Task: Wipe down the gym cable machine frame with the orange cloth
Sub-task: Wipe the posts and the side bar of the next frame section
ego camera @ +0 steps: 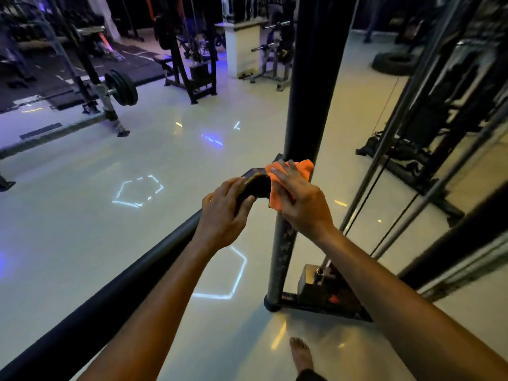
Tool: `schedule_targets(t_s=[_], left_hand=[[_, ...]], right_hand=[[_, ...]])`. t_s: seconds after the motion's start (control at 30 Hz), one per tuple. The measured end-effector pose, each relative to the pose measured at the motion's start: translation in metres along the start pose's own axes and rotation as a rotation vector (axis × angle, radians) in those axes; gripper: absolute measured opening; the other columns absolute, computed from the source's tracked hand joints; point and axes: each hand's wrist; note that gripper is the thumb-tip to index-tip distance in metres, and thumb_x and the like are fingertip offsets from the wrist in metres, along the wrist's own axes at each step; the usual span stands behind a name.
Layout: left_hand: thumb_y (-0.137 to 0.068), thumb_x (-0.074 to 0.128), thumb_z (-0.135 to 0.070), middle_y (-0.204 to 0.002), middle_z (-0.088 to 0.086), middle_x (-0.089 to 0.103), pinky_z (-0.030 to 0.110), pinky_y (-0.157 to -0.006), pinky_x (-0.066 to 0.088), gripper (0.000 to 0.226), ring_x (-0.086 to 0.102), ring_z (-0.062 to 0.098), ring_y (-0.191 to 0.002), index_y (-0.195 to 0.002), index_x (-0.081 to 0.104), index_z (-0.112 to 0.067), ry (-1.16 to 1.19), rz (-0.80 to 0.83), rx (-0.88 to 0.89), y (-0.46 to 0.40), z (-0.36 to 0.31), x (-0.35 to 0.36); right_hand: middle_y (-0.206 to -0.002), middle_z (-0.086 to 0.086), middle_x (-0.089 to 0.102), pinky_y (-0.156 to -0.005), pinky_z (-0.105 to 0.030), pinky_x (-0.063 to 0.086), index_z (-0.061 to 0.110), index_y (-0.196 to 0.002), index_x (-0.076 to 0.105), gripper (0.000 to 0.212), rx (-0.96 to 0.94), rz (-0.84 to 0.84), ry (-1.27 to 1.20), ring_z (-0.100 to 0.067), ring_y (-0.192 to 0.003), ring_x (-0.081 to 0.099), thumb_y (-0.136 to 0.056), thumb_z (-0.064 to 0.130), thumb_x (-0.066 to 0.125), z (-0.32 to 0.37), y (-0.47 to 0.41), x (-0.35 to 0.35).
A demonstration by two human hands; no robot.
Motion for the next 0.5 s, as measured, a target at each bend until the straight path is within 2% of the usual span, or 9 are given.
schedule_targets(t_s=[0.13,0.2,0.37,0.5], left_hand=[[-0.110,0.048,-0.051,-0.159,-0.006,0.050,0.047,-0.117,0.035,0.053,0.048,0.019,-0.145,-0.156,0.050,-0.026,0.047,-0.053,0.148,-0.042,-0.040,-0.020],[-0.110,0.049,-0.051,-0.159,-0.008,0.050,0.046,-0.119,0.035,0.052,0.047,0.017,-0.146,-0.156,0.050,-0.028,0.055,-0.086,0.228,-0.065,-0.065,-0.037],[-0.108,0.044,-0.056,-0.163,-0.009,0.045,0.043,-0.125,0.028,0.056,0.042,0.017,-0.150,-0.160,0.043,-0.033,0.005,-0.132,0.412,-0.127,-0.122,-0.095],[-0.109,0.047,-0.053,-0.165,-0.010,0.042,0.044,-0.125,0.028,0.057,0.039,0.018,-0.151,-0.161,0.041,-0.032,-0.021,-0.235,0.506,-0.175,-0.164,-0.153]], right_hand=[[-0.166,-0.005,0.051,-0.130,-0.041,0.037,0.018,-0.158,0.057,0.044,-0.013,-0.110,0.079,-0.020,-0.160,0.039,-0.114,0.027,0.057,0.016,-0.033,-0.065],[-0.165,-0.004,0.053,-0.129,-0.043,0.038,0.020,-0.157,0.058,0.043,-0.018,-0.146,0.132,-0.018,-0.159,0.040,-0.115,0.030,0.056,0.025,-0.055,-0.100],[-0.161,-0.003,0.057,-0.126,-0.035,0.038,0.020,-0.154,0.060,0.041,-0.026,-0.230,0.271,-0.020,-0.154,0.046,-0.115,0.033,0.055,0.049,-0.114,-0.179],[-0.155,-0.001,0.063,-0.123,-0.022,0.036,0.021,-0.151,0.063,0.039,-0.108,-0.310,0.341,-0.018,-0.148,0.052,-0.114,0.033,0.057,0.069,-0.170,-0.240]])
Point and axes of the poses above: each hand's wrist, its own y-axis away from the middle knuckle, its own x-axis out of the palm, z = x × y
